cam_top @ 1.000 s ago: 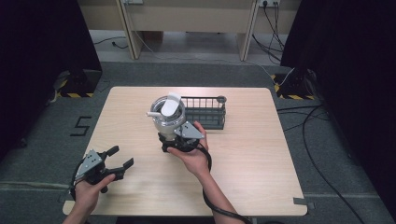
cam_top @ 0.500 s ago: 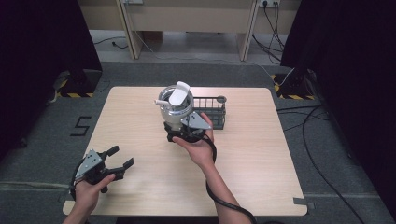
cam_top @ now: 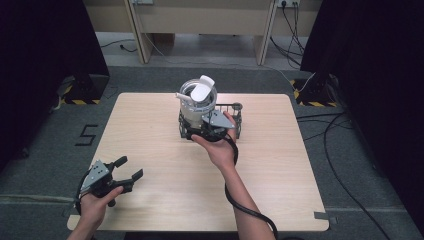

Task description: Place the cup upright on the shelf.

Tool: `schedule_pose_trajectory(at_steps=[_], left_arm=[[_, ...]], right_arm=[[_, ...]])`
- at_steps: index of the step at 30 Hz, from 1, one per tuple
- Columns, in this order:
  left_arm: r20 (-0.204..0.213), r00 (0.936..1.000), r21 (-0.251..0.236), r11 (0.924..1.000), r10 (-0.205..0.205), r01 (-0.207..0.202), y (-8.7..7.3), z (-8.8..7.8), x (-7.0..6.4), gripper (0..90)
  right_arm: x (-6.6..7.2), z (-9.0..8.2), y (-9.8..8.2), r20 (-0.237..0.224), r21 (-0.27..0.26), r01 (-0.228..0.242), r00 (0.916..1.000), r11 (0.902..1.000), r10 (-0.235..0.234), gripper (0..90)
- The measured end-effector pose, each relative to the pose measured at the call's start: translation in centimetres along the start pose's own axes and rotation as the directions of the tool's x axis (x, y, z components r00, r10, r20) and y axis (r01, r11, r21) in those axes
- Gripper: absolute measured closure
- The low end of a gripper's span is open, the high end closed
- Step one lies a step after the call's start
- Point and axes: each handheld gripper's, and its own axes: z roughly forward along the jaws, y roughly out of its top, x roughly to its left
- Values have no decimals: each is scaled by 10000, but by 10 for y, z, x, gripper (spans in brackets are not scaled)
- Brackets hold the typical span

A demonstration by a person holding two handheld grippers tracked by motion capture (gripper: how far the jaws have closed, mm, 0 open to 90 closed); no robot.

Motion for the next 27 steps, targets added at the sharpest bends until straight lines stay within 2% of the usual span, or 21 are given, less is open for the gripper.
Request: schedule_pose_trajectory(at_steps=[15, 27], left_arm=[[-4, 10000, -8, 10000, -38, 38, 0, 0, 0, 143], [7, 10000, -20, 10000, -81, 81, 0, 1, 1, 143]], right_arm=[[-18, 4, 17, 491, -219, -148, 9987, 9996, 159, 115], [-34, 12, 22, 927, -92, -211, 9955, 9997, 218, 115]])
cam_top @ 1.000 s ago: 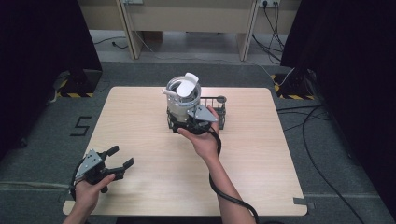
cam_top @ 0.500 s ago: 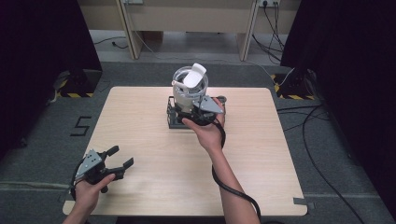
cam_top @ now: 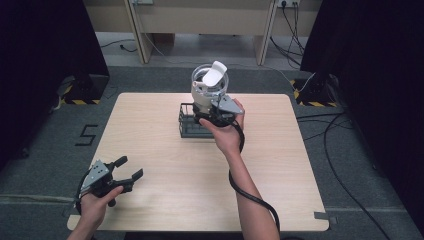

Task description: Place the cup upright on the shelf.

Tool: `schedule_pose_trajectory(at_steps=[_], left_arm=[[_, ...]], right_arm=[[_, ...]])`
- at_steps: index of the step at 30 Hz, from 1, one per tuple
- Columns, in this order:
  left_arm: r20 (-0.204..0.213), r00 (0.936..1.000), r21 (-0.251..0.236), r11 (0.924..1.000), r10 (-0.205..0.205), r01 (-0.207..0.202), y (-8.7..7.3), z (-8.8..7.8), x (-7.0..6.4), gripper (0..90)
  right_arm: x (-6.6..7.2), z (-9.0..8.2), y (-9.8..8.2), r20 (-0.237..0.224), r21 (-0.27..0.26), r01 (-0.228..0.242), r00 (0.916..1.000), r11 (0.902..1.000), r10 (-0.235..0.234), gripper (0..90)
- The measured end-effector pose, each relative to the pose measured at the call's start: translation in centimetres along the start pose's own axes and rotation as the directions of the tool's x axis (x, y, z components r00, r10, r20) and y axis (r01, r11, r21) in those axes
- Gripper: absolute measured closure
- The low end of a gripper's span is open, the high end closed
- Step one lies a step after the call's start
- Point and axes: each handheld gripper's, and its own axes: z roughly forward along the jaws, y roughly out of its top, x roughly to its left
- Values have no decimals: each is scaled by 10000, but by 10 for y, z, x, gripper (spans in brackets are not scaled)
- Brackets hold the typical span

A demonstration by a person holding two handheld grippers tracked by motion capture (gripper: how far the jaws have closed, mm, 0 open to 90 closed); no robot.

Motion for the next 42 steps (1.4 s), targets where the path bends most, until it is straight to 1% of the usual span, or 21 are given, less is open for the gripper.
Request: schedule_pose_trajectory(at_steps=[8, 11, 15, 18, 19, 20, 21, 26, 31, 36, 42], left_arm=[[-1, 10000, -14, 10000, -54, 54, 0, 0, 0, 143], [3, 10000, -21, 10000, -86, 86, 0, 0, 0, 143], [2, 9999, -31, 9999, -118, 118, 0, 0, 1, 143], [-4, 9999, -34, 9999, -132, 132, -1, 0, 1, 143], [-1, 9999, -32, 9999, -131, 131, -1, 0, 1, 143], [-1, 9999, -32, 9999, -131, 131, -1, 0, 1, 143], [0, 9999, -33, 9999, -134, 134, -1, 0, 1, 143], [0, 9999, -40, 9999, -147, 147, -1, 0, 1, 143], [0, 9999, -32, 9999, -143, 143, -1, 1, 1, 143], [14, 9999, -32, 9999, -151, 151, -1, 1, 1, 143], [16, 9999, -25, 9999, -145, 145, -1, 1, 1, 143]], right_arm=[[-10, 7, 2, 223, 67, -50, 9997, 10000, 49, 115], [-15, 14, 3, 391, 148, 28, 9992, 9999, -34, 115], [-19, 21, 3, 492, 226, -86, 9988, 9997, 75, 115], [-21, 25, 2, 539, 280, -98, 9985, 9996, 83, 115], [-23, 29, 1, 653, 366, -40, 9979, 9993, 16, 115], [-23, 29, 1, 653, 366, -40, 9979, 9993, 16, 115], [-24, 33, -1, 680, 443, -111, 9977, 9990, 81, 115], [-26, 41, -8, 793, 654, -296, 9966, 9974, 244, 115], [-30, 48, -16, 924, 869, -351, 9954, 9956, 270, 115], [-32, 53, -22, 956, 983, -493, 9946, 9939, 398, 115], [-31, 57, -31, 982, 1155, -463, 9945, 9922, 350, 115]])
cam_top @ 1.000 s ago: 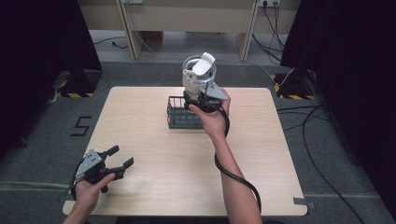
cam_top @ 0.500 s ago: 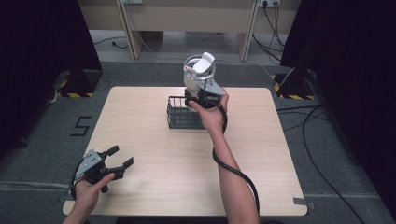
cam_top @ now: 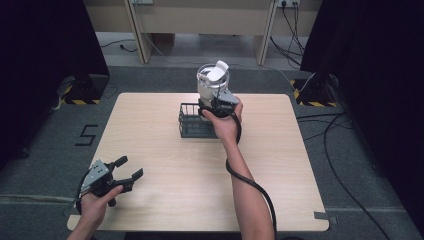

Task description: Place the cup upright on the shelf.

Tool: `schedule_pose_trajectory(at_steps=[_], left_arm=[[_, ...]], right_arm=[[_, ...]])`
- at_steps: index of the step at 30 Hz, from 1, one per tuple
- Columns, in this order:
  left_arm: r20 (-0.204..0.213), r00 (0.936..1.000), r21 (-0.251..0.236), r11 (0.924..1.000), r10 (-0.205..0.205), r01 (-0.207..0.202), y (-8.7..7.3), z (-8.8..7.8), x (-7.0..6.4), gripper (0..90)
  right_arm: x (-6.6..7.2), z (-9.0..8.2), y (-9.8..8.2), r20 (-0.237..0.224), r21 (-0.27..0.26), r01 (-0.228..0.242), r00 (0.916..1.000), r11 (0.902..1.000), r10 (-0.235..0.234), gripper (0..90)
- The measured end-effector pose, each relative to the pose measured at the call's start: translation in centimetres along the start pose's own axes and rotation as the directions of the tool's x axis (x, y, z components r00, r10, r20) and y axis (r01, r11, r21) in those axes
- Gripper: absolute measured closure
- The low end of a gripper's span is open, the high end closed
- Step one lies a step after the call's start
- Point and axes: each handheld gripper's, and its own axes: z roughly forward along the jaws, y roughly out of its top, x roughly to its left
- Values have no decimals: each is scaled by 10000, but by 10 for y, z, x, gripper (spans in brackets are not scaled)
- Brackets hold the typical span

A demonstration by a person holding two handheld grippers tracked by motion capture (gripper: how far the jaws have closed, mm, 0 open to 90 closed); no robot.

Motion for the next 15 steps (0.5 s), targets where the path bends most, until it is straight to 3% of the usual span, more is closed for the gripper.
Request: schedule_pose_trajectory(at_steps=[13, 15], left_arm=[[30, 10000, 29, 10000, 8, -8, 0, 0, 0, 143], [41, 10000, 28, 10000, 6, -6, 0, 0, 0, 143]], right_arm=[[0, 10, -20, 141, 450, -46, 9999, 9990, 40, 114], [-3, 11, -22, 175, 398, 240, 9995, 9989, -247, 114]])
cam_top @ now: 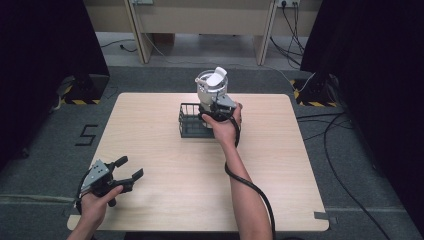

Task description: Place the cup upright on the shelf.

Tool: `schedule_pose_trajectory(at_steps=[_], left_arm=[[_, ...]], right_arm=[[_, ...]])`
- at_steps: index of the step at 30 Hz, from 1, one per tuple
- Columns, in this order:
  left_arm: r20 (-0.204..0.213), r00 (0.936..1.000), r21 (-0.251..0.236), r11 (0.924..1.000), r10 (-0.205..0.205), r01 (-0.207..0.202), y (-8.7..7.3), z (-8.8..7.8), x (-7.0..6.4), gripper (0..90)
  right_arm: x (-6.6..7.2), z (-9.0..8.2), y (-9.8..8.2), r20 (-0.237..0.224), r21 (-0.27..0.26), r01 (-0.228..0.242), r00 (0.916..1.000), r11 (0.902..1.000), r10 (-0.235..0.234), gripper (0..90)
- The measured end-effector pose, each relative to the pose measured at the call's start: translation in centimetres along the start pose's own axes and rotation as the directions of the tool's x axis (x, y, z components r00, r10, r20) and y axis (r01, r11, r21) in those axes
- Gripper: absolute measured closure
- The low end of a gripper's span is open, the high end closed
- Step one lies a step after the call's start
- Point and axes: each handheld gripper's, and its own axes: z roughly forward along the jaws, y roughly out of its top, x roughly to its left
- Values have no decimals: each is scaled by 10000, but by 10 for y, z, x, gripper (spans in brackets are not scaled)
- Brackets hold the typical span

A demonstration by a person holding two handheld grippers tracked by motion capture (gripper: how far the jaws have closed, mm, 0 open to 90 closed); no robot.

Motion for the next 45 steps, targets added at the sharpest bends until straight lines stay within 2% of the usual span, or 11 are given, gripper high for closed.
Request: schedule_pose_trajectory(at_steps=[1, 3, 5, 6, 31, 45], left_arm=[[-1, 10000, 1, 10000, -3, 3, 0, 0, 0, 143], [3, 10000, -6, 10000, -1, 1, 0, 0, 0, 143], [4, 10000, -9, 10000, 1, -1, 0, 0, 0, 143], [4, 10000, -9, 10000, 3, -3, 0, 0, 0, 143], [30, 10000, 22, 10000, 71, -71, 0, 1, -1, 143], [-5, 10000, 29, 10000, 84, -84, 0, 1, -1, 143]], right_arm=[[2, 0, -1, -21, 75, -224, 9997, 9997, 224, 113], [1, 1, -2, -19, 101, -82, 10000, 9999, 82, 114], [2, 1, -2, -4, 87, -168, 9999, 9998, 168, 113], [1, 1, -2, -3, 89, 15, 10000, 10000, -15, 113], [2, 2, -13, -156, -324, -509, 9986, 9982, 504, 84], [4, -11, -15, -30, -388, -529, 9986, 9978, 529, 81]])
